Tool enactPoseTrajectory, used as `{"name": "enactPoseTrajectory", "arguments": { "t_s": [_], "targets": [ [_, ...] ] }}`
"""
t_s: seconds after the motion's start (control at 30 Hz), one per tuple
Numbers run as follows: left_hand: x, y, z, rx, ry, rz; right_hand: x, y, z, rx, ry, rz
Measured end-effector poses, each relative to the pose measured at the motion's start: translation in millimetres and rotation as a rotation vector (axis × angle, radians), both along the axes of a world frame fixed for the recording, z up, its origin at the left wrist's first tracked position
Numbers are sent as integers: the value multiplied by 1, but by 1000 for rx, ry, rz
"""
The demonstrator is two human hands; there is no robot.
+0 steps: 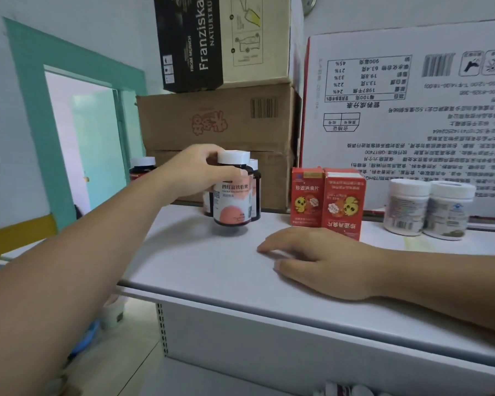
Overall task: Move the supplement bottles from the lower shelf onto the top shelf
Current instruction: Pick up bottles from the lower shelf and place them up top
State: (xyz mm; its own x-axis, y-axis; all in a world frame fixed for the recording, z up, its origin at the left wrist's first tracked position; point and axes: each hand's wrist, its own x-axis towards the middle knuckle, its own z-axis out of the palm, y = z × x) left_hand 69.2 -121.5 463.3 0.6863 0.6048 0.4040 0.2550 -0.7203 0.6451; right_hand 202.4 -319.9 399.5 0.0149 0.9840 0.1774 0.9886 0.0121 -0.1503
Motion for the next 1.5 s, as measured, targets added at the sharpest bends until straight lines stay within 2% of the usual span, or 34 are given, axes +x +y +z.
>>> {"name": "enactPoseTrajectory", "arguments": {
  "t_s": [0.47, 0.67, 0.9, 0.97, 1.07, 1.13, 1.3, 1.5],
  "targets": [
    [8, 21, -24, -153, -87, -69, 9, 3, -7, 13, 32, 8],
    [7, 19, -28, -74, -85, -134, 11, 4, -7, -20, 44, 15],
    [8, 19, -33, 43, 65, -129, -5, -1, 2, -60, 6, -48],
    [-1, 16, -27, 132, 206, -84, -11, -4, 5, -47, -80, -99],
    [-25, 5, -22, 235, 555, 8, -17, -14, 9, 53, -224, -198],
    [-42, -8, -23, 267, 682, 62, -22, -29, 12, 107, -261, -236],
    [-72, -66, -28, 344, 618, 131, -25, -95, 23, 87, -270, -324],
    [-103, -154, -46, 370, 542, 197, -18, -212, 23, 89, -238, -398]
  ]
}}
